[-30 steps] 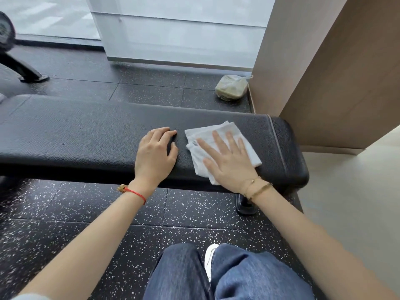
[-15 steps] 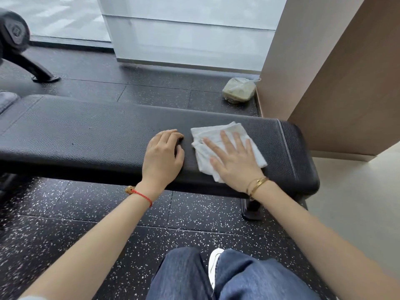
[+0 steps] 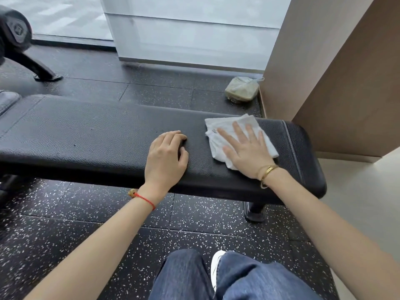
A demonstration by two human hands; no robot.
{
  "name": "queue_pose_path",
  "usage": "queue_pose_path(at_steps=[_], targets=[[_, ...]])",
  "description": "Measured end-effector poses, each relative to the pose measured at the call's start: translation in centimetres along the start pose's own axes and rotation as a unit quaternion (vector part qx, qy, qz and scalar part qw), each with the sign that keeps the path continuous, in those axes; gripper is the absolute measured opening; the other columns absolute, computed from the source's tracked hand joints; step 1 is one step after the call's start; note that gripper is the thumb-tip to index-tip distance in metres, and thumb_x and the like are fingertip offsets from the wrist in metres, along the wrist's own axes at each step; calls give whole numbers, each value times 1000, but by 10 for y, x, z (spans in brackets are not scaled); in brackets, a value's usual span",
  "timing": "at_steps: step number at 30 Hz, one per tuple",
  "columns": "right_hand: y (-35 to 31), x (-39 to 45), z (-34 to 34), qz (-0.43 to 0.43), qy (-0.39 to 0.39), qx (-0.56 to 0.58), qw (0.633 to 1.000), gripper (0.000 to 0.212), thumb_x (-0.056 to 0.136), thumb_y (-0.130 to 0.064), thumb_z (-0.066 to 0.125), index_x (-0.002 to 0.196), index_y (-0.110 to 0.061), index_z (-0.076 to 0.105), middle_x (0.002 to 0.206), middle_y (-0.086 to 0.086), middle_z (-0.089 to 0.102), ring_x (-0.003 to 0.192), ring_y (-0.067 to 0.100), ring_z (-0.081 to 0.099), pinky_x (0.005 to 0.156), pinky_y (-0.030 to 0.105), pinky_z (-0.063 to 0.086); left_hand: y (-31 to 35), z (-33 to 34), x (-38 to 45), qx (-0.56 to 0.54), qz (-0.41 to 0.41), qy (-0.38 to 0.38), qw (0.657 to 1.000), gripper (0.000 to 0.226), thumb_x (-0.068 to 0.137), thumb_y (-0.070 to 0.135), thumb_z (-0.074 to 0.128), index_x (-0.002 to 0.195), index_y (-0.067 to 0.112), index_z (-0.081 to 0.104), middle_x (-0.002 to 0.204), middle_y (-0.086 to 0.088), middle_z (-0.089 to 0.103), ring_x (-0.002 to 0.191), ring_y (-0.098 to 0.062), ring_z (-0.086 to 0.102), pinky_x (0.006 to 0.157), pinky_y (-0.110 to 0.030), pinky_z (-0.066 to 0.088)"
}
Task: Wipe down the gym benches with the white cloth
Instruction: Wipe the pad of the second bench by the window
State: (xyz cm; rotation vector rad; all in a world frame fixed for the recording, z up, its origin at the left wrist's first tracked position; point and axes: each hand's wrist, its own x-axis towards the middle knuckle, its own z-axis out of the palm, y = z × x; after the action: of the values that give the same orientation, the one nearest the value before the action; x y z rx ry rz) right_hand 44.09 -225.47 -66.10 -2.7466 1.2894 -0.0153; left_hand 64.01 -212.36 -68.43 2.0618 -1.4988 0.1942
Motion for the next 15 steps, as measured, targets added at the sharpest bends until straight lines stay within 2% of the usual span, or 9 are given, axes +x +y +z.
queue_pose_path(at_steps=[3,5,7,11,13,15], targets=[[32,25,-14,125,-36,15,991,52,101,-50,20,149,-54,1,165,-1,-6,150,34,-7,117,57,-9,2,0,0,2,0,5,1000,28,90,24,49,115,18,61,126,1,61,121,-19,52,107,-35,38],[20,46,-19,165,-37,20,985,54,101,-49,20,151,-50,3,165,1,-6,149,38,-7,116,60,-9,3,0,1,7,-5,3,1000,30,89,24,50,117,18,60,126,1,61,121,-20,52,107,-35,38],[-12,52,-14,125,-29,11,992,54,101,-49,20,152,-48,3,165,2,-5,148,40,-7,115,61,-9,4,0,1,8,-8,-1,1000,32,89,23,51,120,17,59,126,1,61,121,-21,52,107,-35,38],[-45,16,5,-22,-3,3,1000,53,100,-53,17,150,-52,-1,164,-3,-8,149,34,-12,116,59,-11,2,-2,1,14,1,-7,1000,35,90,22,51,124,15,60,129,0,60,123,-21,51,108,-38,38],[-21,-3,7,-35,-3,6,999,52,100,-54,17,148,-55,-2,164,-4,-8,150,31,-11,117,56,-11,1,-2,1,11,6,-10,1000,35,91,22,51,124,14,60,130,-1,60,124,-20,51,108,-38,39],[18,-9,2,17,-6,-10,1000,53,100,-52,20,149,-55,-2,164,-3,-7,150,30,-9,118,55,-8,0,-2,0,9,6,-11,1000,34,92,23,50,123,14,61,130,-1,60,124,-20,51,108,-38,39]])
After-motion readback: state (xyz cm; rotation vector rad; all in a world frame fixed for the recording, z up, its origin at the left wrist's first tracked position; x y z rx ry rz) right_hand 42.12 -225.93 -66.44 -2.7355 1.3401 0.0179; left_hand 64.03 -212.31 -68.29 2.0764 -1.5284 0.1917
